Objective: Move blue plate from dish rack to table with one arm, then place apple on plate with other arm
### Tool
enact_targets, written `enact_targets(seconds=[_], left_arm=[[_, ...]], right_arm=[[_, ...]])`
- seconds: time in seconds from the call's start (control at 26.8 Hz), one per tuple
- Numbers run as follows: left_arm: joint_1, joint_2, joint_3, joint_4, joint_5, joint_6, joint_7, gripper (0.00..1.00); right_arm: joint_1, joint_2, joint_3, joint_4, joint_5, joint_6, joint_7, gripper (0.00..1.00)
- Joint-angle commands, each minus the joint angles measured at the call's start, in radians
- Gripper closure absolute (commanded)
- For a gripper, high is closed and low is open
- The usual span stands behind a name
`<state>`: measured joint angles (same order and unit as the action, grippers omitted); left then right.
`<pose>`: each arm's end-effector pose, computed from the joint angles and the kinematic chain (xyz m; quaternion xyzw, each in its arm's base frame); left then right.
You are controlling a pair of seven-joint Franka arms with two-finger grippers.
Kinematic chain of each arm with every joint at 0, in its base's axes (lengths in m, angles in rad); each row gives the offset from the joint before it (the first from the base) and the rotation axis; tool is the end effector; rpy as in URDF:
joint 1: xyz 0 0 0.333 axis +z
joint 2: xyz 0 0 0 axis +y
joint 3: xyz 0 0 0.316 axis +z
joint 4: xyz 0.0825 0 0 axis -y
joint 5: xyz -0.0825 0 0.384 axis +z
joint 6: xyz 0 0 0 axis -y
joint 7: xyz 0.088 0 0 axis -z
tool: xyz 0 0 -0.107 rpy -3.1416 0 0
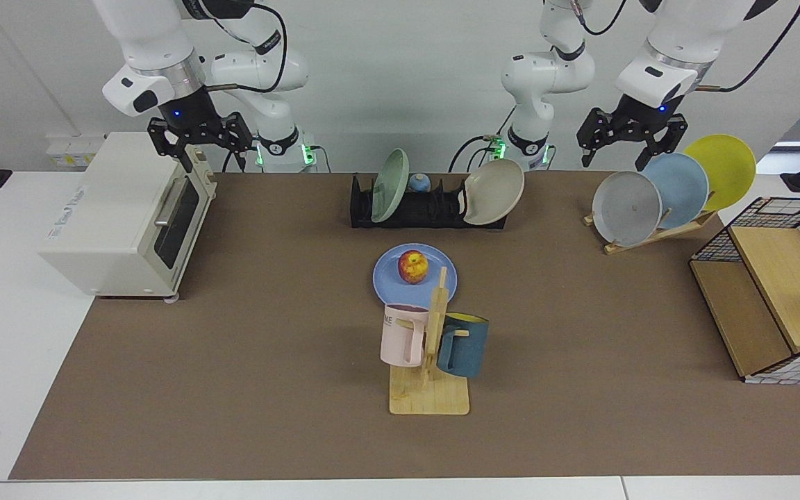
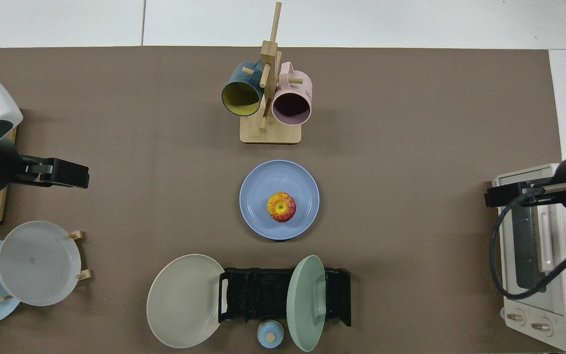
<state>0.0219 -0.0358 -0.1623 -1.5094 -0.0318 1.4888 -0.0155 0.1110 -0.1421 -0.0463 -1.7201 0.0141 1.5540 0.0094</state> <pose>0.5291 -0.0803 0.6653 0.9979 -0.0638 0.0063 0.0135 0.5059 0.0326 0.6281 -0.9995 -0.0279 0.0125 0.0099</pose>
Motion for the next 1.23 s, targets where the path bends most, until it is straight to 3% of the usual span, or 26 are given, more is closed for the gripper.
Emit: enact_targets(seconds=[0.0, 1.2], left_arm=[[0.004, -0.003, -0.002, 0.014, 0.018, -0.025, 0.003, 0.00], [0.003, -0.003, -0.002, 0.014, 0.018, -0.025, 0.003, 0.00]], right_arm=[[-0.025, -0.014, 0.002, -0.003, 0.007, -0.025, -0.031, 0.00], [-0.028, -0.017, 0.010, -0.004, 0.006, -0.022, -0.037, 0.00]])
